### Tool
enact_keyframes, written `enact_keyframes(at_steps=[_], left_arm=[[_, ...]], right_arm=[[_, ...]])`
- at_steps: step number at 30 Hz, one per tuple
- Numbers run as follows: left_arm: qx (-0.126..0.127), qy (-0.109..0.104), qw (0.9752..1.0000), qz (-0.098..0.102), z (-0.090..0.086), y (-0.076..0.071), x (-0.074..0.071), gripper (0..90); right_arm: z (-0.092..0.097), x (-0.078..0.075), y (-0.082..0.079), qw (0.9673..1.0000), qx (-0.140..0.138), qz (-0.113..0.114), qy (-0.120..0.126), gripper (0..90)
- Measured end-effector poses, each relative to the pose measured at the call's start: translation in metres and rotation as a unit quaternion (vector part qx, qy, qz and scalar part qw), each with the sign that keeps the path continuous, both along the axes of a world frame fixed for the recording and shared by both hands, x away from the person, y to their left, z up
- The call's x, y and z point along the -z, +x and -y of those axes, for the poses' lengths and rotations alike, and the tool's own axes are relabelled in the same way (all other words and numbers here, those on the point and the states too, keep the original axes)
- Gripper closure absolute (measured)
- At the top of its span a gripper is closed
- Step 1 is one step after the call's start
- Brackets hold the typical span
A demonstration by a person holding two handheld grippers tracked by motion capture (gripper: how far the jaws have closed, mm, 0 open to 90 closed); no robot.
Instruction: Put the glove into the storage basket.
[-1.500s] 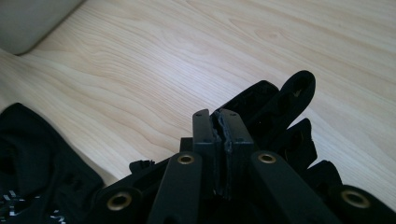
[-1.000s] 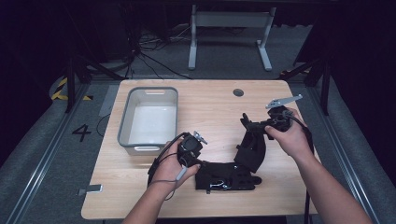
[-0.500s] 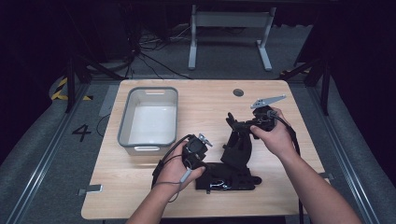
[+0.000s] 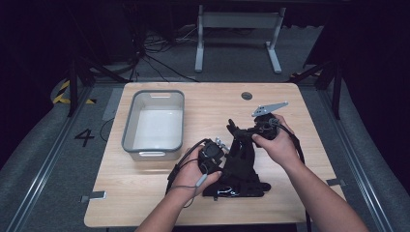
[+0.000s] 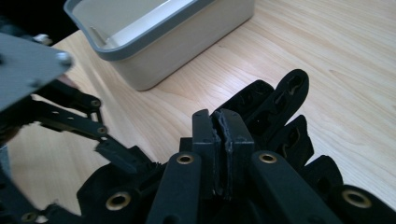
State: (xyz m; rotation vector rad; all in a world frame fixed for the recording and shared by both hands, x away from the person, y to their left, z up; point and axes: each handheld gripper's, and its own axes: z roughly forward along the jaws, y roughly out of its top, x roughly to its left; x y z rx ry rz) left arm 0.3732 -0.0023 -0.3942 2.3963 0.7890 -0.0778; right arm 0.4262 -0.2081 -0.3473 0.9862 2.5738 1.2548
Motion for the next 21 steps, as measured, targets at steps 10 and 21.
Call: enact_keyframes(at_steps=[10,21], left_arm=[[0.006,0.031,0.9994,0.014,-0.002,-0.007,-0.008,84.9],[-0.041,0.058,0.9958,0.057,-0.024,-0.001,-0.024,85.0]], right_arm=[[-0.004,0.002,-0.001,0.9999,-0.012,0.003,0.008,86.0],[0.01,0.004,-0.001,0.999,-0.019,0.0,0.039,85.8]])
